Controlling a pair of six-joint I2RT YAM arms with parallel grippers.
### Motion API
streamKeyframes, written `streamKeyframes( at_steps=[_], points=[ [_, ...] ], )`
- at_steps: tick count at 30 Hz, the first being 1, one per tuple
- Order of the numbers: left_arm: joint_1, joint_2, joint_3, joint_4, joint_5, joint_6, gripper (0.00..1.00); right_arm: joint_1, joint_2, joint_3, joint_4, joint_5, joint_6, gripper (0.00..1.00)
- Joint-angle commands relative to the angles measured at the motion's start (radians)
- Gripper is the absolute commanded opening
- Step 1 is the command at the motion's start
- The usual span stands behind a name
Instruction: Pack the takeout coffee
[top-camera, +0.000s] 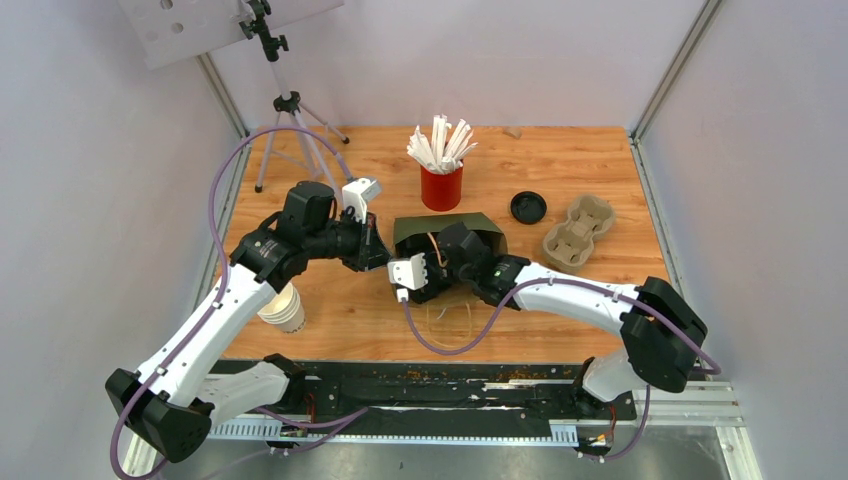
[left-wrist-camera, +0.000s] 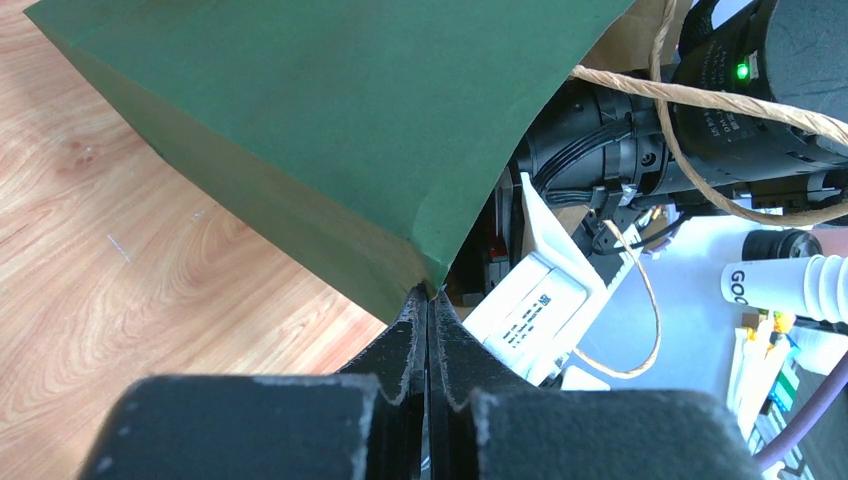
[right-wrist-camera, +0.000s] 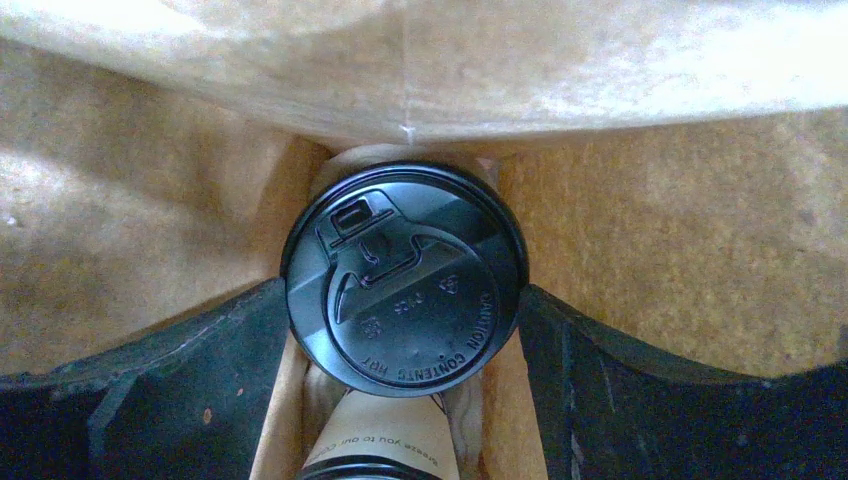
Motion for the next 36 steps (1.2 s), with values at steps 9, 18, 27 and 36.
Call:
streamKeyframes(
  at_steps=[9, 18, 27, 36],
  points=[
    [-0.003, -0.022, 0.015, 0.046, 0.025, -0.013, 0.00, 0.008, -0.049, 0.084, -0.088, -0.013, 0.007, 0.88],
    [-0.003, -0.018, 0.017, 0.048, 0.028, -0.013, 0.00, 0.008, -0.059, 0.104, -0.127, -0.039, 0.007, 0.90],
    [-0.003, -0.017, 0.018, 0.049, 0.028, -0.013, 0.00, 0.008, -0.077, 0.131, -0.188, -0.047, 0.012, 0.89],
    [-0.003, -0.018, 0.018, 0.045, 0.028, -0.011, 0.00, 0.008, -0.079, 0.132, -0.180, -0.055, 0.023, 0.78]
  ],
)
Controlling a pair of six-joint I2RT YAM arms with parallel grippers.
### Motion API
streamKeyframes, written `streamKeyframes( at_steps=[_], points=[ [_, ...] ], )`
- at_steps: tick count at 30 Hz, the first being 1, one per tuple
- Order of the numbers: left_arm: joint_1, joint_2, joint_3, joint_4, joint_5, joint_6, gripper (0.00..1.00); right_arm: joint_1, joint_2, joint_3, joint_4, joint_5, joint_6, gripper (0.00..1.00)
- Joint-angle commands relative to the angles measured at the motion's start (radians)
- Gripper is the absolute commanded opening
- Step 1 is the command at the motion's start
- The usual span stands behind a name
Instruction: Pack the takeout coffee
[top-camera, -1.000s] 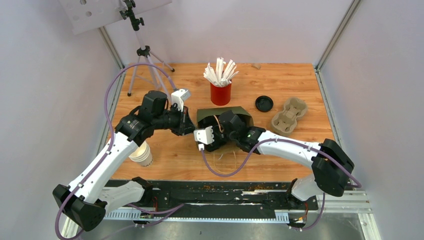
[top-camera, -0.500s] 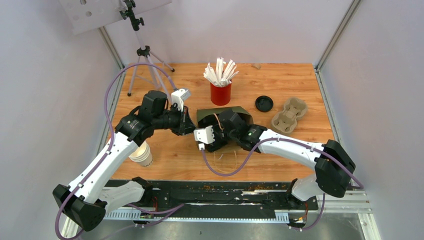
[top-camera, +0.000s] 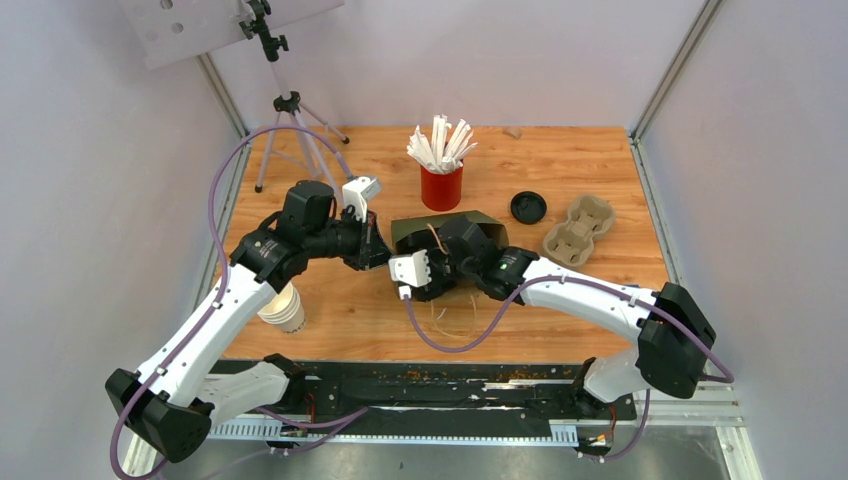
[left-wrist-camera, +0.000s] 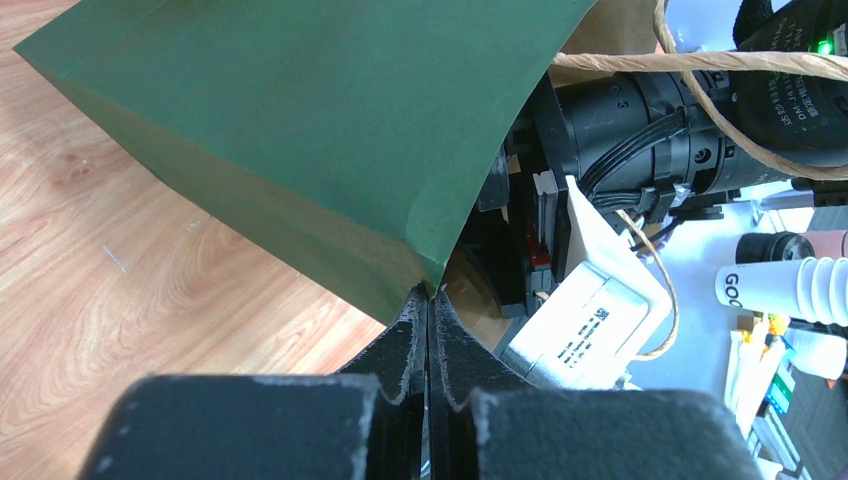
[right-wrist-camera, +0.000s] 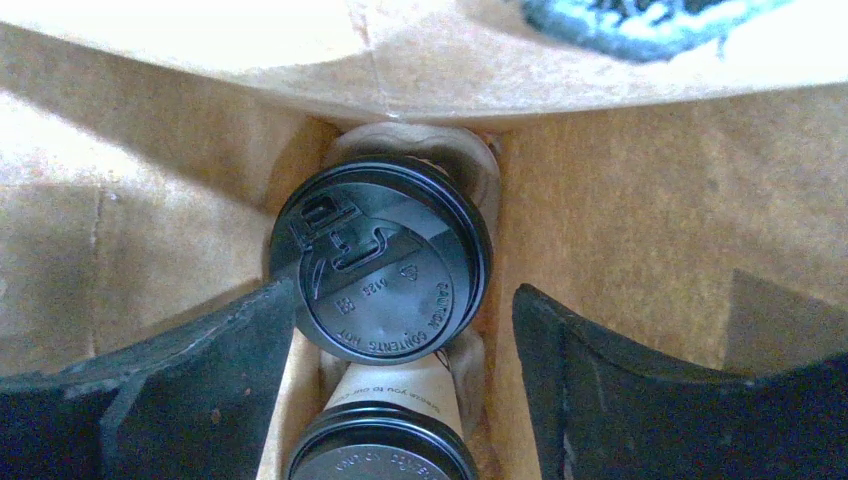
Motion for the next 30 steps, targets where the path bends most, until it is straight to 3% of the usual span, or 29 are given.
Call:
streamKeyframes(
  at_steps=[1, 13, 19, 30],
  points=[
    [-0.003, -0.020, 0.017, 0.024, 0.021, -0.005, 0.00, 0.005, -0.031, 0.045, 0.023, -0.031, 0.019, 0.75],
    [-0.003, -0.024, 0.013, 0.021, 0.021, -0.002, 0.00, -0.005, -0.021, 0.010, 0.118, -0.063, 0.099, 0.45],
    [-0.003, -0.024, 0.016, 0.019, 0.019, -0.002, 0.00, -0.013, -0.004, -0.002, 0.160, -0.078, 0.133, 0.20],
    [-0.003, -0.019, 0.018, 0.015, 0.019, 0.003, 0.00, -0.016, 0.023, -0.011, 0.199, -0.098, 0.157, 0.18]
  ],
)
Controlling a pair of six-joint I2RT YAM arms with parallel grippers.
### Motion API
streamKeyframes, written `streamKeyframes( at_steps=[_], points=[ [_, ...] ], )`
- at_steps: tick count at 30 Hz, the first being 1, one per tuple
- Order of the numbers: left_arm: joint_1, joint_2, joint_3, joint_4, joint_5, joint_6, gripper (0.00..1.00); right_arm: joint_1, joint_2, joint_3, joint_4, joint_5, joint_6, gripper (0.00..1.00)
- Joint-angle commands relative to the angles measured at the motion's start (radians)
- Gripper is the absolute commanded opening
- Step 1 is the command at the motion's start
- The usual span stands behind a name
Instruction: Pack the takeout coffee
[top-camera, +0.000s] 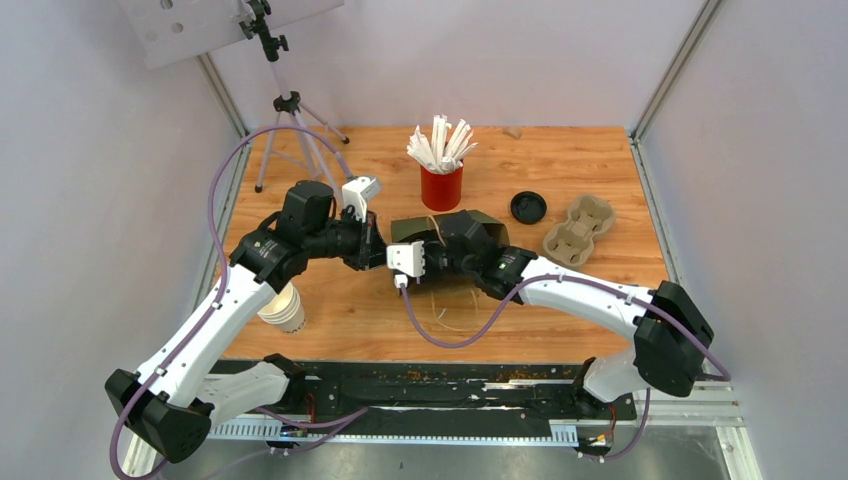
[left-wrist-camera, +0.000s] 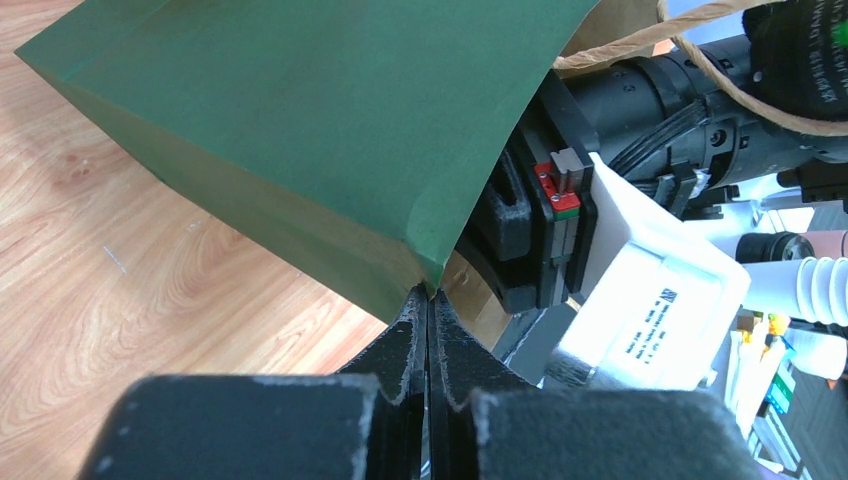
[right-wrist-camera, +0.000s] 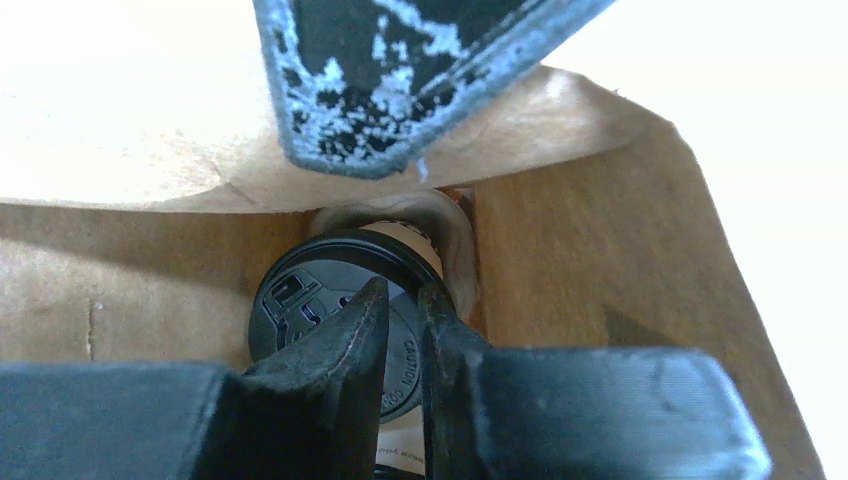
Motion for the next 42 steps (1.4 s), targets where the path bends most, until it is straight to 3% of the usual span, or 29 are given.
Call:
streamKeyframes(
  at_steps=[1, 18, 42],
  points=[
    [-0.003, -0.016, 0.018, 0.016, 0.018, 0.002, 0.00, -0.004, 0.018, -0.006, 0.061, -0.028, 0.033, 0.18],
    [-0.003, -0.010, 0.022, 0.017, 0.019, 0.003, 0.00, -0.008, -0.031, -0.015, 0.006, -0.024, 0.061, 0.19],
    [-0.003, -0.004, 0.020, 0.031, 0.042, -0.008, 0.00, -0.028, 0.020, -0.045, 0.145, 0.013, 0.103, 0.17]
  ],
)
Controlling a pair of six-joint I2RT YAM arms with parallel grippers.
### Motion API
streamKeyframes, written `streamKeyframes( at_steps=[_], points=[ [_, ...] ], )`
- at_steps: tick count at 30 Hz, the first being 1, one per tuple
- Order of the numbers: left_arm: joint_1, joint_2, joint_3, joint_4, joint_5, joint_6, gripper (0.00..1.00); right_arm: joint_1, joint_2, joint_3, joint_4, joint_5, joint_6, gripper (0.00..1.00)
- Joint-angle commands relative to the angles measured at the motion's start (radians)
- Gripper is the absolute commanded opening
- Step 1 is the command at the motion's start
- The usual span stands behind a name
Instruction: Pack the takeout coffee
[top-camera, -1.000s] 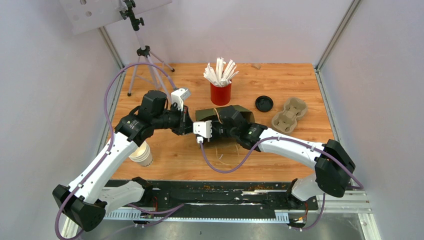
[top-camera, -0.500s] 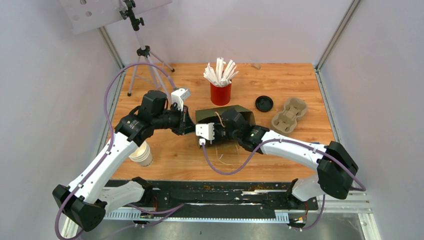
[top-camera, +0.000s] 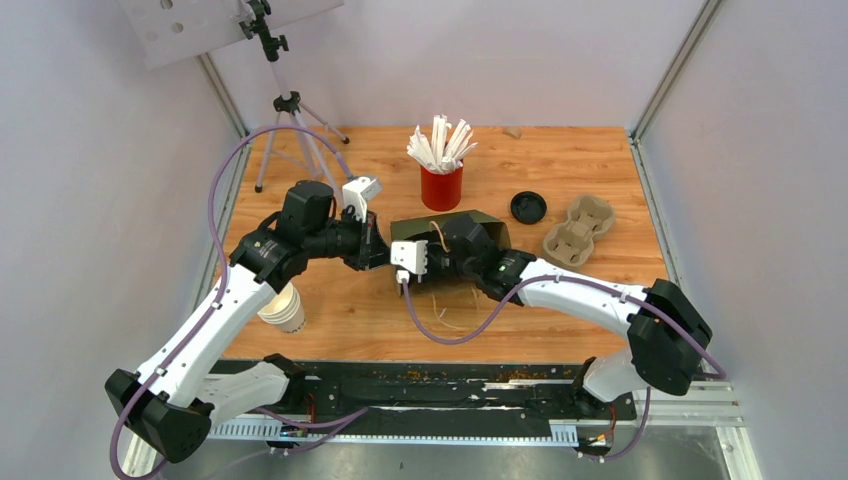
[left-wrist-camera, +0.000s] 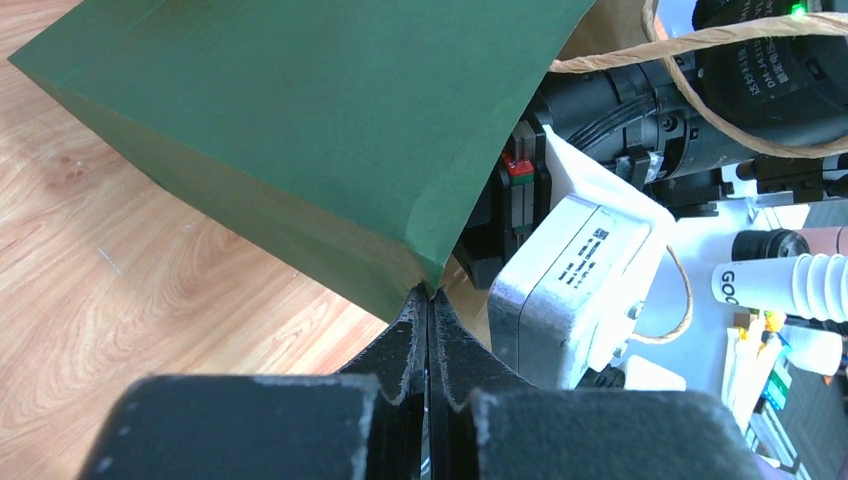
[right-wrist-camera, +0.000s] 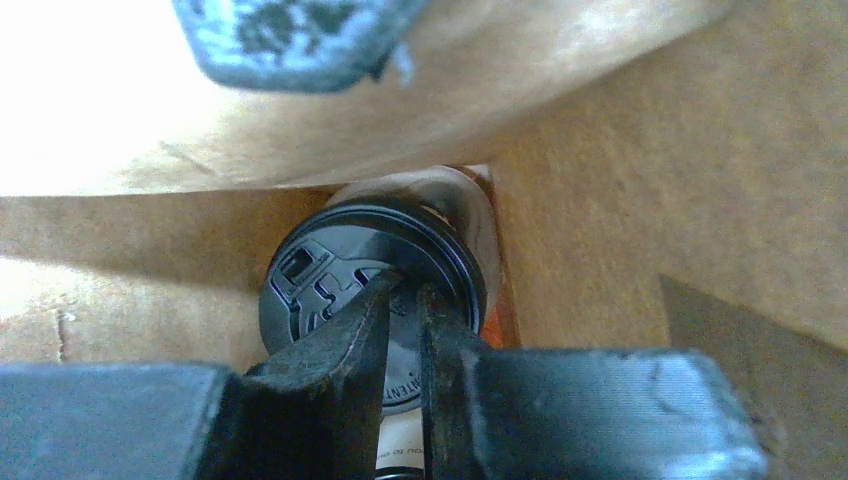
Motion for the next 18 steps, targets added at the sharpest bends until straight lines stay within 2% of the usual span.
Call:
streamKeyframes(
  at_steps=[1, 18],
  points=[
    [-0.003, -0.005, 0.020, 0.030, 0.037, -0.008, 0.00, -0.012, 0.006, 0.008, 0.083, 0.004, 0.030, 0.17],
    [-0.003, -0.008, 0.014, 0.038, 0.046, -0.015, 0.00, -0.018, 0.042, -0.010, 0.140, 0.051, 0.069, 0.17]
  ],
)
